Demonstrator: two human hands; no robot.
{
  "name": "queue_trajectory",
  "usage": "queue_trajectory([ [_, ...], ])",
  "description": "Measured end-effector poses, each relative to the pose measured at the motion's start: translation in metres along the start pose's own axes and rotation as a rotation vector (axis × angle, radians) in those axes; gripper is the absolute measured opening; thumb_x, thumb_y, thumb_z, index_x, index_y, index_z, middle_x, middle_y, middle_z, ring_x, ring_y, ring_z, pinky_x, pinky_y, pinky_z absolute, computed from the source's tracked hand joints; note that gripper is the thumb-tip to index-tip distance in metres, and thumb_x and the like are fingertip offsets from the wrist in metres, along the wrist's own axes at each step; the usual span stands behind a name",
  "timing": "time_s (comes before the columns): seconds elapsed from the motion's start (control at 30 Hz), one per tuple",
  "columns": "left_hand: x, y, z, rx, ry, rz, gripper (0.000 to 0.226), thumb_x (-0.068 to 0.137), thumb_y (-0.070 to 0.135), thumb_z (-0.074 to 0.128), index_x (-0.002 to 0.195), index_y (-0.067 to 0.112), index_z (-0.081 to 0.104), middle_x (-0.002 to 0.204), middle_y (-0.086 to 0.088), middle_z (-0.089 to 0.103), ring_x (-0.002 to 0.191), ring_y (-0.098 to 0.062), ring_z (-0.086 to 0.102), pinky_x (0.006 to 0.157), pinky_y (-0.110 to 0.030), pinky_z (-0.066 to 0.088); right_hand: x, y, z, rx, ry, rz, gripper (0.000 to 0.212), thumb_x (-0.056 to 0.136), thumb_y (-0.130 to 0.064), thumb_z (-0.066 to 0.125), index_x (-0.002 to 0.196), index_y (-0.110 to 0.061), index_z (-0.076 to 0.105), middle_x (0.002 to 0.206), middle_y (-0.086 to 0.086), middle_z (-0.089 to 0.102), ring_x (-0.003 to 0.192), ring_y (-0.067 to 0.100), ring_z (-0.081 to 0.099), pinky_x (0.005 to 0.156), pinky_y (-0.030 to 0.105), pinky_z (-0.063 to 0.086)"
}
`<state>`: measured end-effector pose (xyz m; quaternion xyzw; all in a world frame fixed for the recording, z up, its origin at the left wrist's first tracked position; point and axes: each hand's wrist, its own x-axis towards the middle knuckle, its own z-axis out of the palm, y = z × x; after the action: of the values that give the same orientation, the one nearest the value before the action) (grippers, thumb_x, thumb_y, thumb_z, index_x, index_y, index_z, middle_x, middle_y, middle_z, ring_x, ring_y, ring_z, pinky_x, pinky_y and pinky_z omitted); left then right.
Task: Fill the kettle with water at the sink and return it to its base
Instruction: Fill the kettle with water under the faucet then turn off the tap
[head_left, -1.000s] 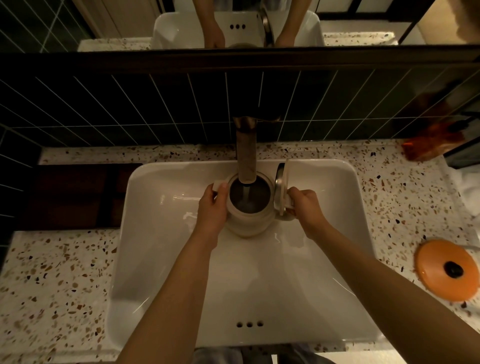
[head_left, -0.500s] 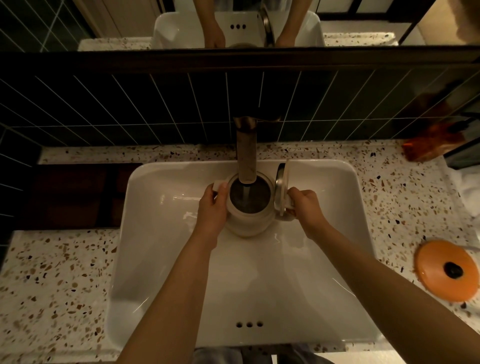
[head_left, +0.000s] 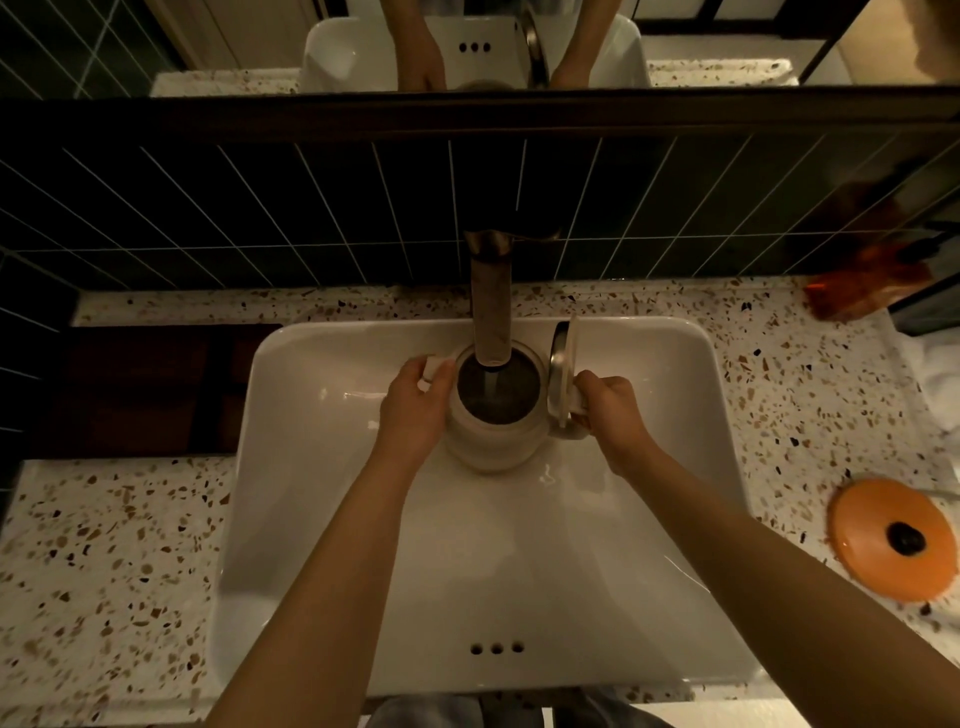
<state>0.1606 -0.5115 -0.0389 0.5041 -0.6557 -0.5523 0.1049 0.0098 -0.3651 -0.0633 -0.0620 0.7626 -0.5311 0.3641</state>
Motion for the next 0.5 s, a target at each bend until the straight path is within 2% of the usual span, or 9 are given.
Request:
queue_trajectory([
  [0.07,0.001,0.009,0.000,0.182,0.086,0.179,0.042,0.098,0.036,0.050,0.134,0.014,0.052,0.137,-0.009,0.053,0.125,-0.023,0.048,0.094,-0.026,0.035,0.000,0.000,0.000,0.008,0.006,0.009,0.040,0.089,-0.010,0.044,0.049,-0.011,0.044,0.032,-0.010,0.048,0.031,-0.002,0.044,0.035,0.011,0.037],
  [0.17,0.006,0.037,-0.002,0.301,0.149,0.459,0.042,0.100,0.024,0.045,0.141,0.012,0.045,0.150,-0.010,0.041,0.138,-0.022,0.035,0.108,-0.025,0.026,0.000,0.000,0.000,0.018,0.014,0.012,0.039,0.089,-0.011,0.044,0.050,-0.010,0.045,0.032,-0.010,0.049,0.032,-0.002,0.046,0.036,0.012,0.038],
  [0.27,0.016,0.070,-0.003,0.396,0.114,0.746,0.044,0.100,0.015,0.043,0.144,0.012,0.041,0.153,-0.008,0.037,0.143,-0.023,0.027,0.116,-0.030,0.020,-0.001,0.001,0.000,0.021,0.001,0.007,0.039,0.090,-0.010,0.044,0.051,-0.009,0.046,0.034,-0.008,0.051,0.034,-0.002,0.049,0.037,0.013,0.040],
  [0.33,0.024,0.089,-0.001,0.511,0.032,0.893,0.047,0.100,0.013,0.042,0.147,0.015,0.037,0.156,-0.006,0.034,0.146,-0.022,0.021,0.118,-0.030,0.015,-0.001,0.001,0.000,0.019,0.005,0.005,0.040,0.089,-0.010,0.044,0.050,-0.010,0.046,0.034,-0.008,0.050,0.033,-0.001,0.048,0.038,0.013,0.040],
  [0.43,0.037,0.101,0.007,0.694,-0.136,0.979,0.050,0.101,0.018,0.042,0.150,0.019,0.030,0.160,-0.004,0.027,0.148,-0.022,0.012,0.120,-0.042,0.015,-0.001,0.001,0.000,-0.019,0.017,0.007,0.039,0.089,-0.013,0.045,0.050,-0.011,0.046,0.041,-0.004,0.050,0.035,0.002,0.047,0.041,0.017,0.040],
  [0.5,0.042,0.101,0.011,0.739,-0.194,0.967,0.053,0.102,0.022,0.040,0.152,0.021,0.024,0.162,-0.002,0.021,0.149,-0.020,0.008,0.120,-0.042,0.010,-0.001,0.001,0.001,-0.032,0.014,0.013,0.036,0.088,-0.015,0.045,0.053,-0.008,0.048,0.050,0.006,0.051,0.043,0.009,0.050,0.046,0.020,0.043],
])
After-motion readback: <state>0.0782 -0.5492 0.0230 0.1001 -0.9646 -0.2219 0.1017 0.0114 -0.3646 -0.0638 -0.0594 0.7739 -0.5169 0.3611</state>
